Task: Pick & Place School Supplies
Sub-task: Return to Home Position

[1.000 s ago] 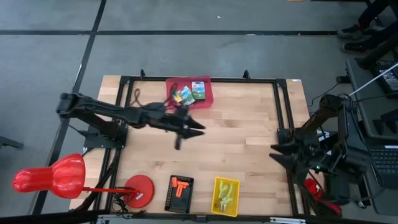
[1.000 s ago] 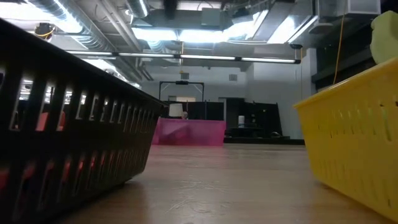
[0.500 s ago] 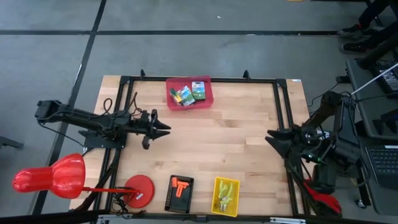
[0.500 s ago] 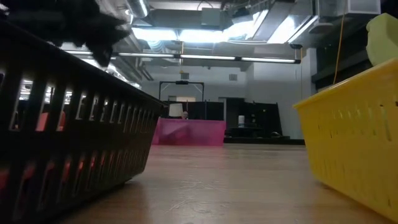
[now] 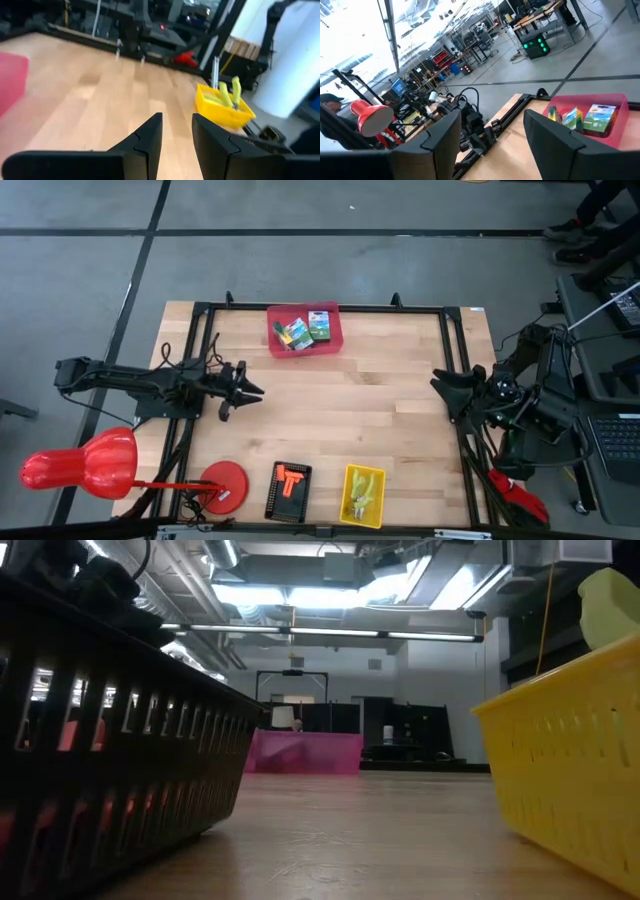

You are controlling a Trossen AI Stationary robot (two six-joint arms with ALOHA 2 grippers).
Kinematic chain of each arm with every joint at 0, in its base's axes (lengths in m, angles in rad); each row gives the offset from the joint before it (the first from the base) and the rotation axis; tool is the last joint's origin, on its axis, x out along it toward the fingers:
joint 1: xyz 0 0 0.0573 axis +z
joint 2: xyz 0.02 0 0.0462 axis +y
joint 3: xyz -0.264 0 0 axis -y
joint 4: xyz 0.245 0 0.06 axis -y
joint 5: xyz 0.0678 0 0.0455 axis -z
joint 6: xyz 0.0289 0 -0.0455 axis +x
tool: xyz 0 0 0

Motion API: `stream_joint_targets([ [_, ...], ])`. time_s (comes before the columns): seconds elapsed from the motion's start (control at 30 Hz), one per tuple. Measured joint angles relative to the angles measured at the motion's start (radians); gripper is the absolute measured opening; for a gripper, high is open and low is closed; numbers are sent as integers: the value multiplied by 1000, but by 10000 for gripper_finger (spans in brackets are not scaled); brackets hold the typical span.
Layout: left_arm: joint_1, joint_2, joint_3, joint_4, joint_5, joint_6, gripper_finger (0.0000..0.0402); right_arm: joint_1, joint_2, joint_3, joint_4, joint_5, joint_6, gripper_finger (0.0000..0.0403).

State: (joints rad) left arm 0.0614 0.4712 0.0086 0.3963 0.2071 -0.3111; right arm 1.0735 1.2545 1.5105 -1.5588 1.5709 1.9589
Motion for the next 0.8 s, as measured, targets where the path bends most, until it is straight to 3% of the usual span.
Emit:
stream_joint_targets([
  [0.13,14,-121,0,-178,19,23,102,-3,0,0,38,0,-36,219],
  [0.47,40,-409,0,-360,-93,95,102,-3,0,0,82,0,-137,219],
  [0.7,38,-461,0,-380,-209,131,102,-3,0,0,79,0,-205,219],
  [0.8,37,-437,0,-380,-204,81,102,8,0,0,71,0,-240,219],
])
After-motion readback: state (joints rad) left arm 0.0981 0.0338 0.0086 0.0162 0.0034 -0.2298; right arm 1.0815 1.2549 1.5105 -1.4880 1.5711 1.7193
